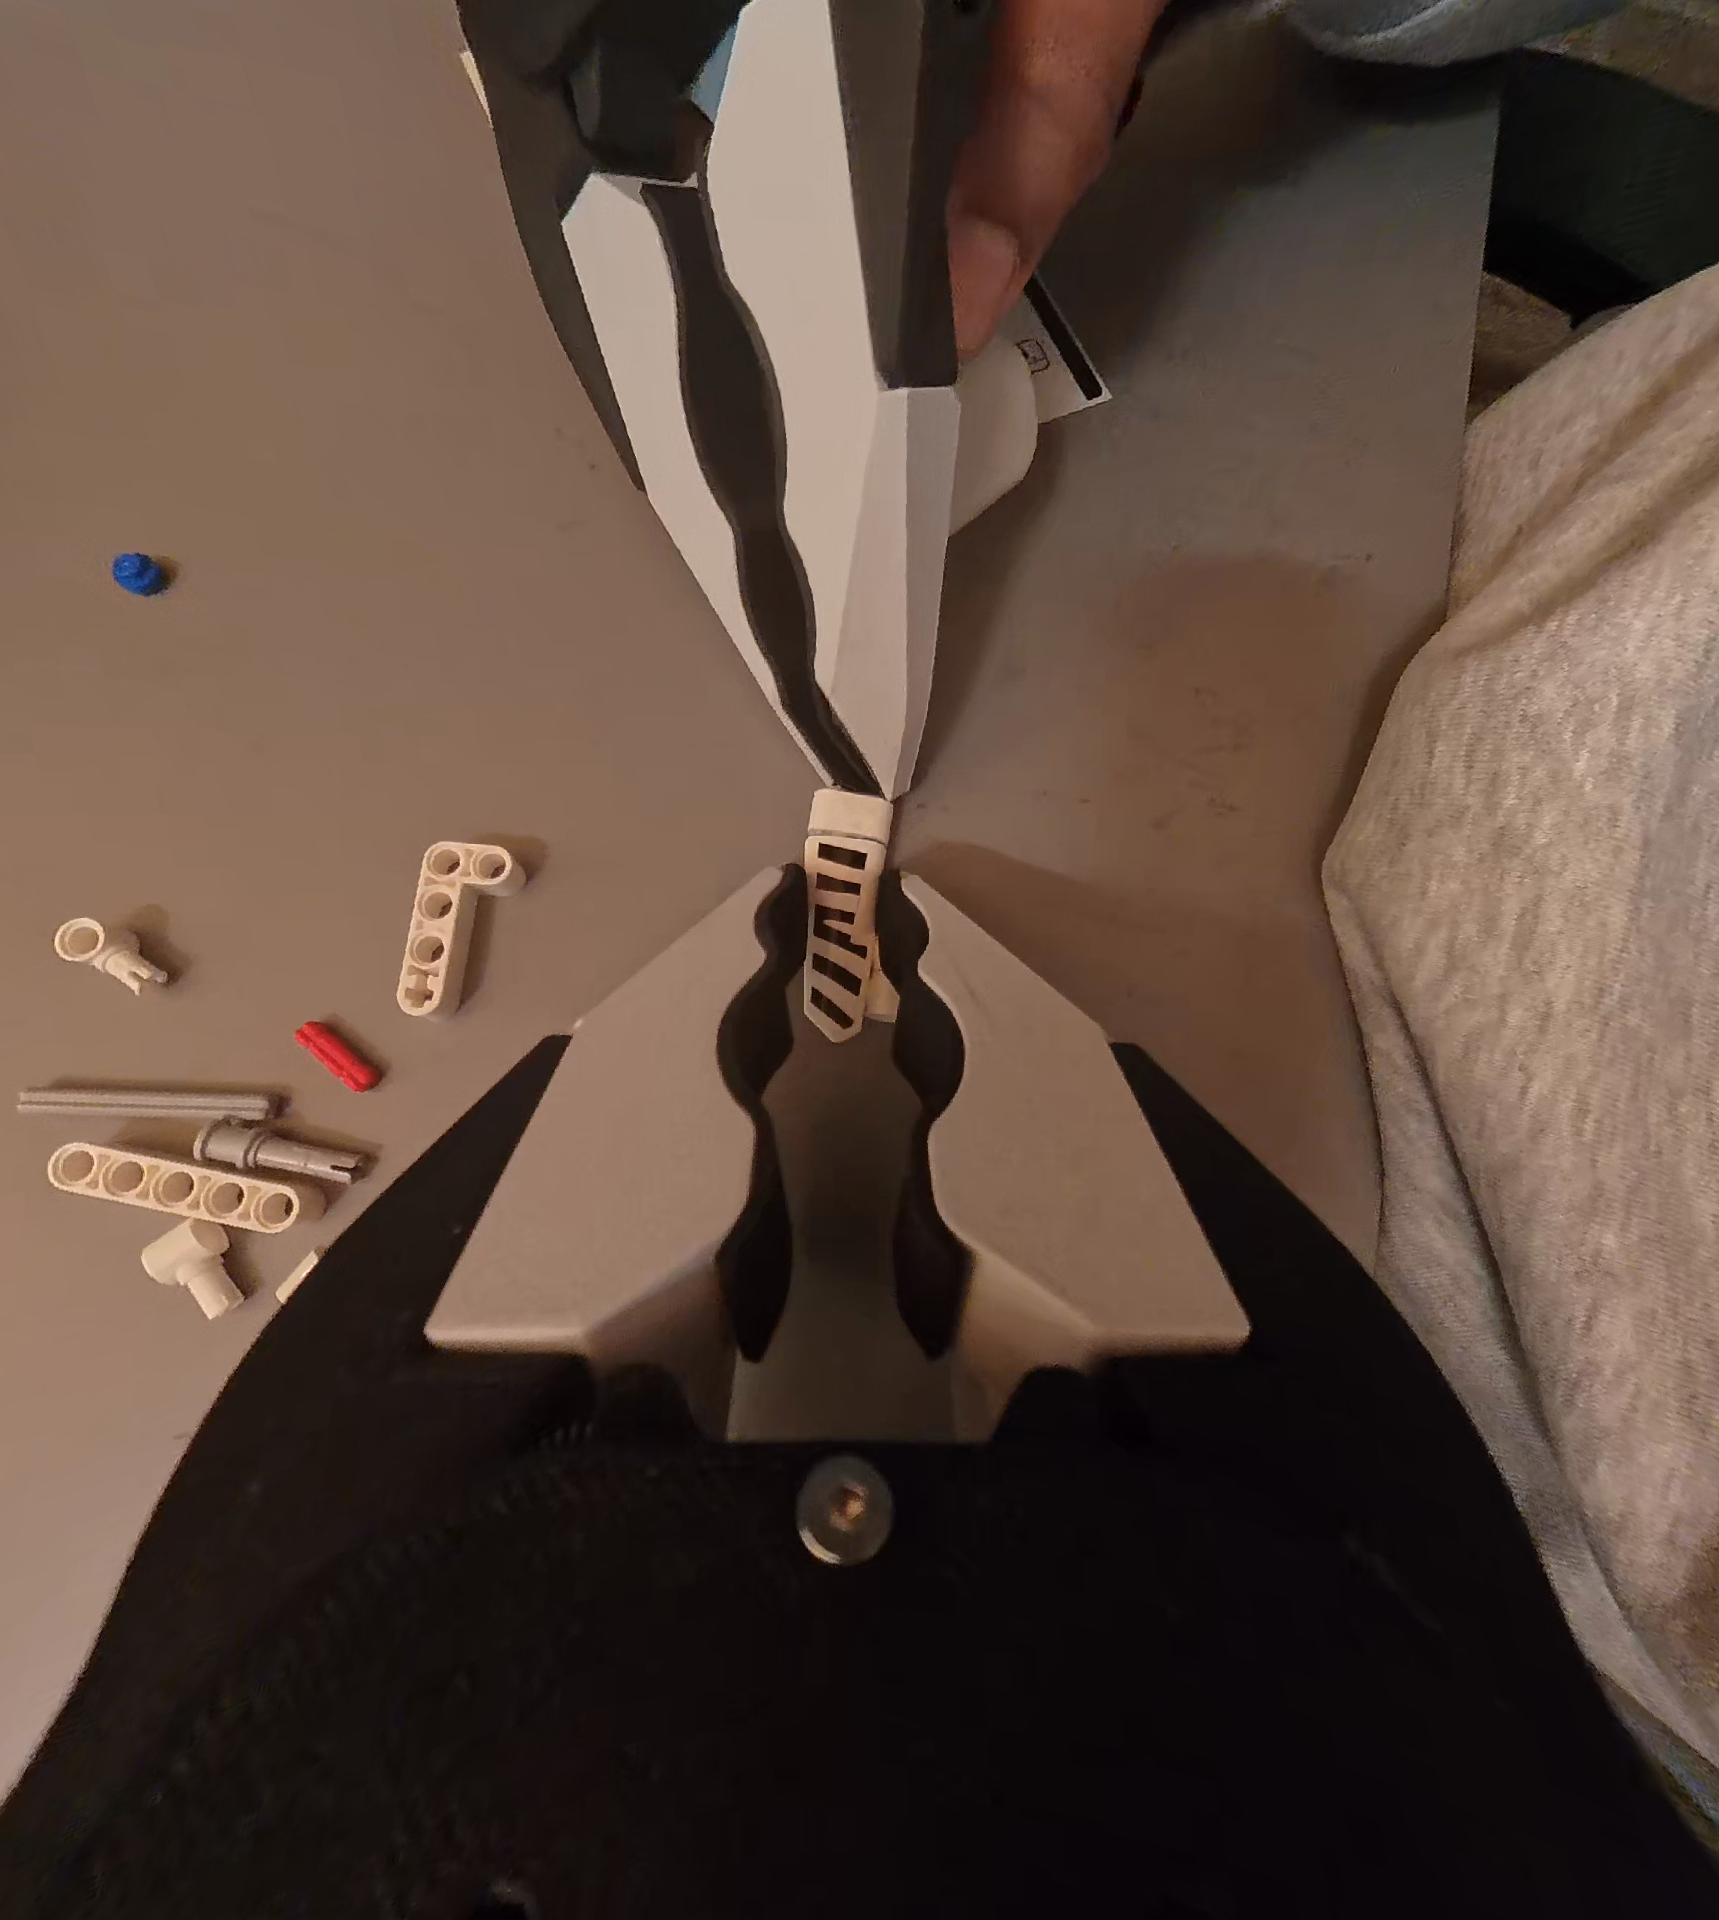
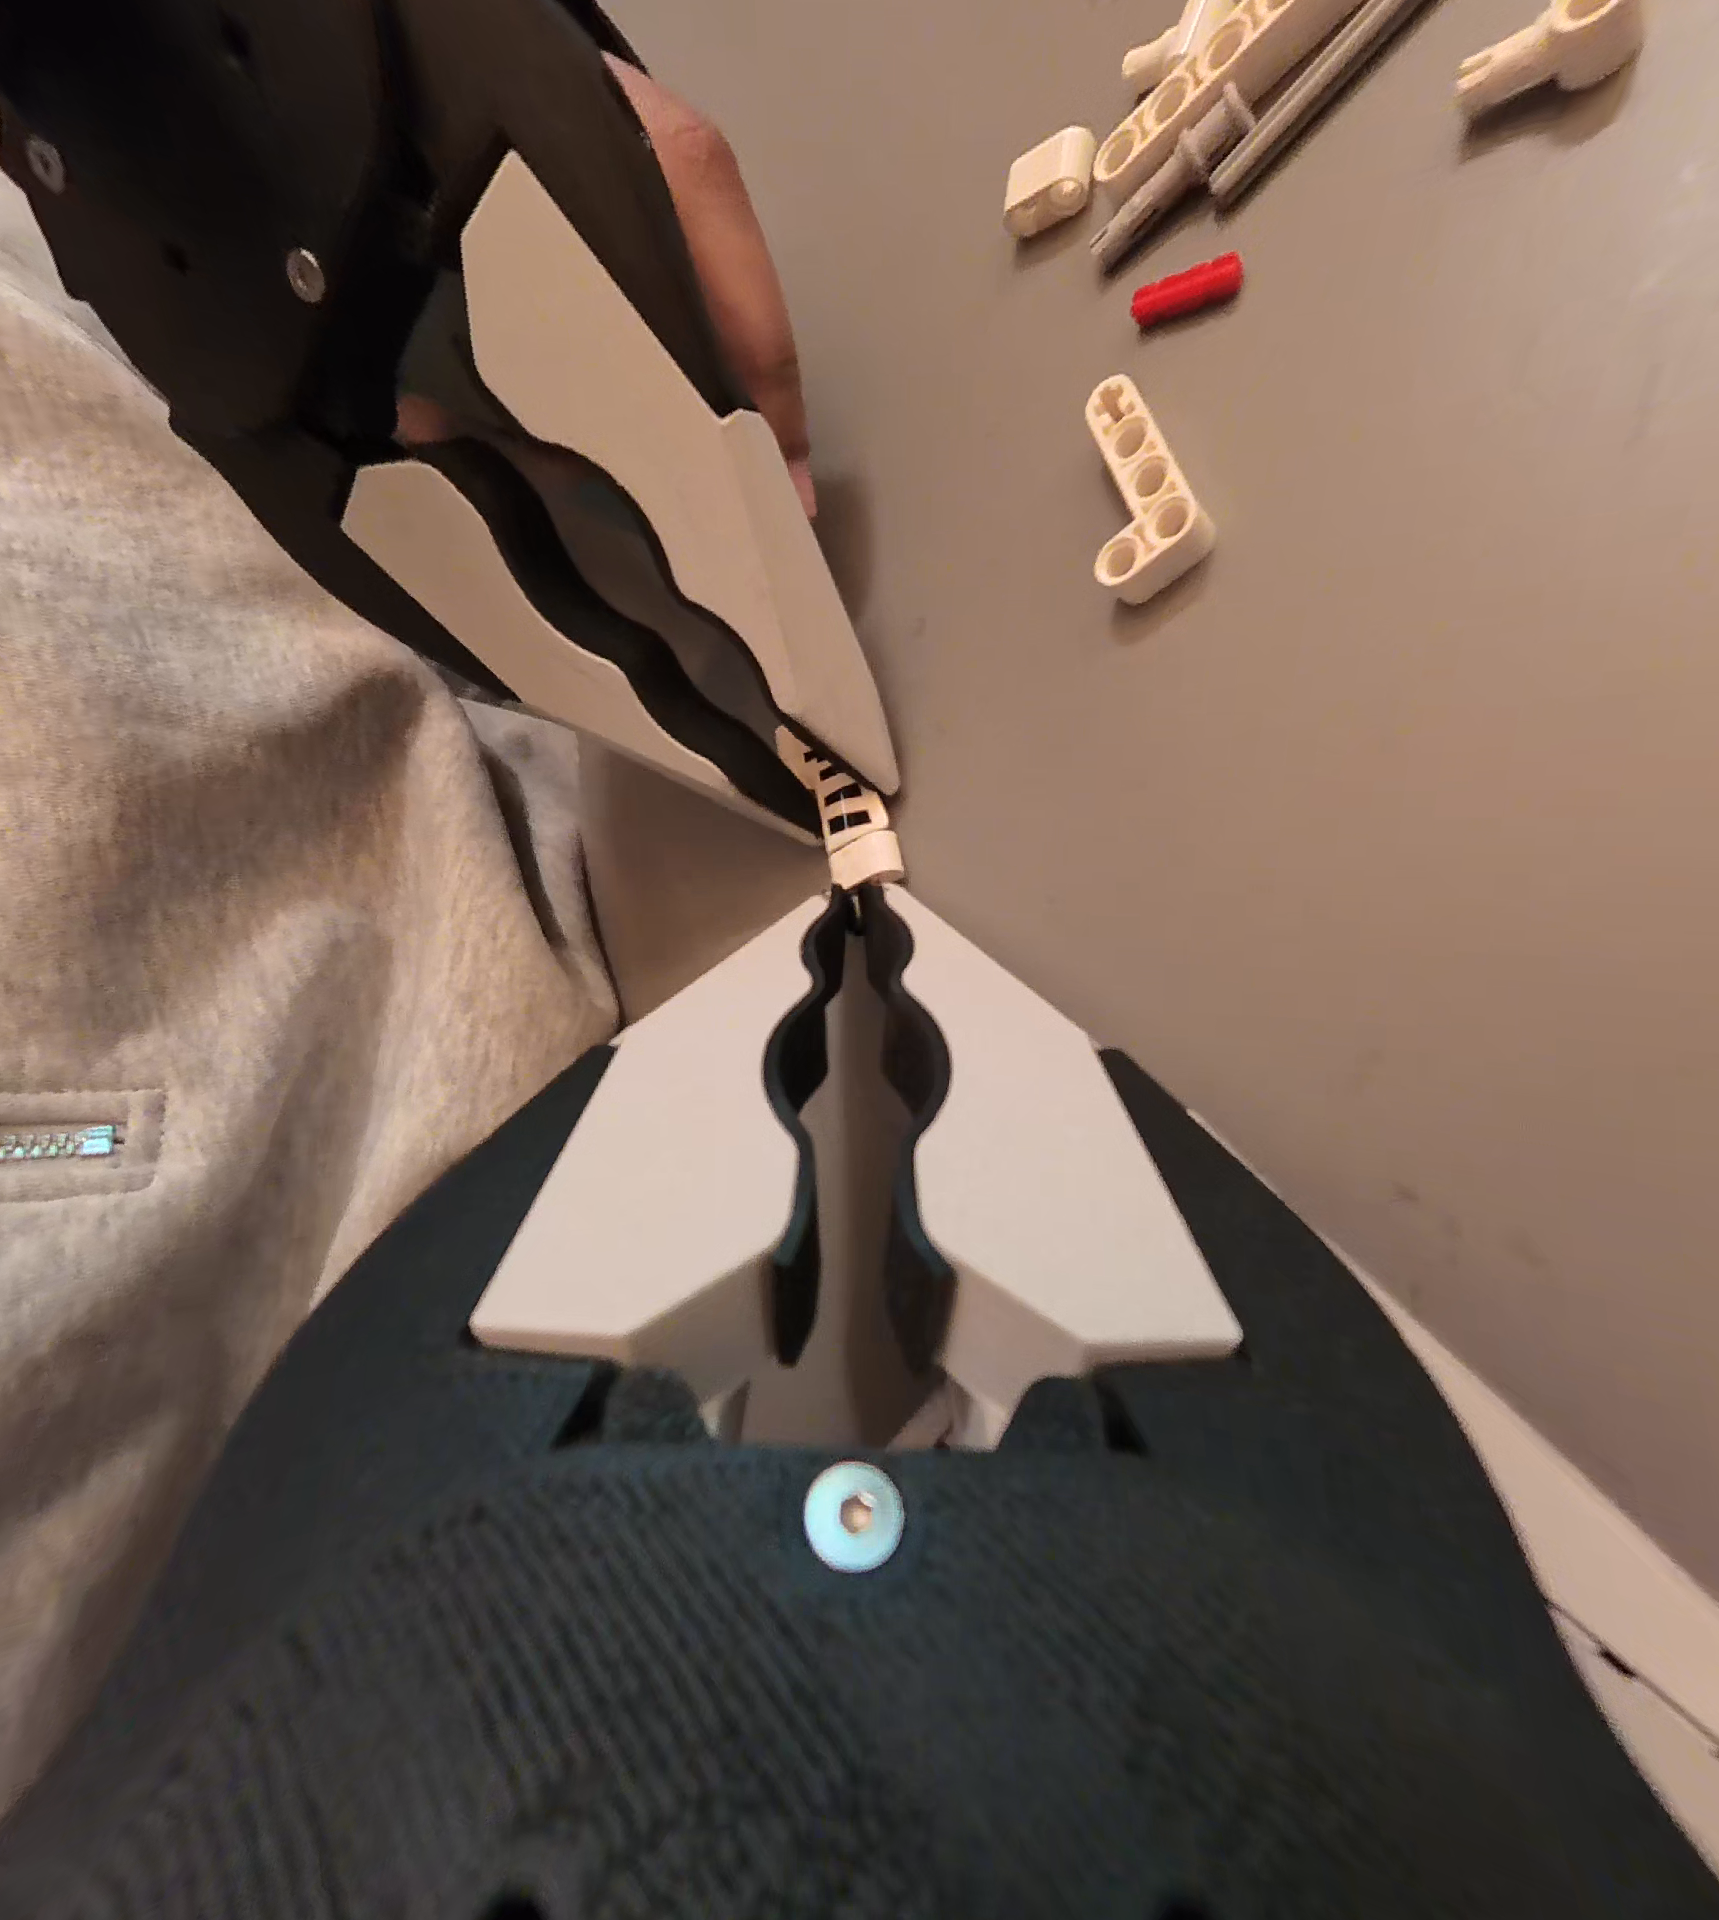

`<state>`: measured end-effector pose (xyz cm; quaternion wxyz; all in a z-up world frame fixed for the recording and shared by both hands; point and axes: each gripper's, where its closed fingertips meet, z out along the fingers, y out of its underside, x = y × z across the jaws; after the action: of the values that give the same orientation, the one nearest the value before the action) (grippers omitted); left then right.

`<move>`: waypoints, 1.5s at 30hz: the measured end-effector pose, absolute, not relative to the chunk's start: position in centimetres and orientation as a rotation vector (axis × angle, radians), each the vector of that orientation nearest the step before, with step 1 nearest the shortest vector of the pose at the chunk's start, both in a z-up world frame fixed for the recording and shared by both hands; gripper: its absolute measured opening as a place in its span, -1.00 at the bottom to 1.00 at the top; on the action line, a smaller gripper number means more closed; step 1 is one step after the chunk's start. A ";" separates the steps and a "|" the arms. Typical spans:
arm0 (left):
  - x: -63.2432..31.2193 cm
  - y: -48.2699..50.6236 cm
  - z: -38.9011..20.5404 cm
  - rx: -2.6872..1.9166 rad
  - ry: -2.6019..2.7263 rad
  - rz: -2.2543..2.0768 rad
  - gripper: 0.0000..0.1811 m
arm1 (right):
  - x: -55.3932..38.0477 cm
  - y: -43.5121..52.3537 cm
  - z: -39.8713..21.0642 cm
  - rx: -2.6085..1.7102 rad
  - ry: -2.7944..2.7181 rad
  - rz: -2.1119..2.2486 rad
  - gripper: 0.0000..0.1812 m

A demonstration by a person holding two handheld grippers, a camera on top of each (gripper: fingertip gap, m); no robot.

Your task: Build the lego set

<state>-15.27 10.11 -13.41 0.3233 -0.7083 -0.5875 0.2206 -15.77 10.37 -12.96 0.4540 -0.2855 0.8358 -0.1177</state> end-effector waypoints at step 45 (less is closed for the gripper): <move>-16.3 12.2 -4.3 -1.840 -1.320 1.345 -0.85 | -18.1 14.4 -0.9 -0.670 1.677 -1.561 -0.63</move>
<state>-16.34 12.22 -4.26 0.2512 -0.6762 -0.4852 0.4941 -18.13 14.37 -0.93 0.3683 -0.2610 0.6532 -0.6079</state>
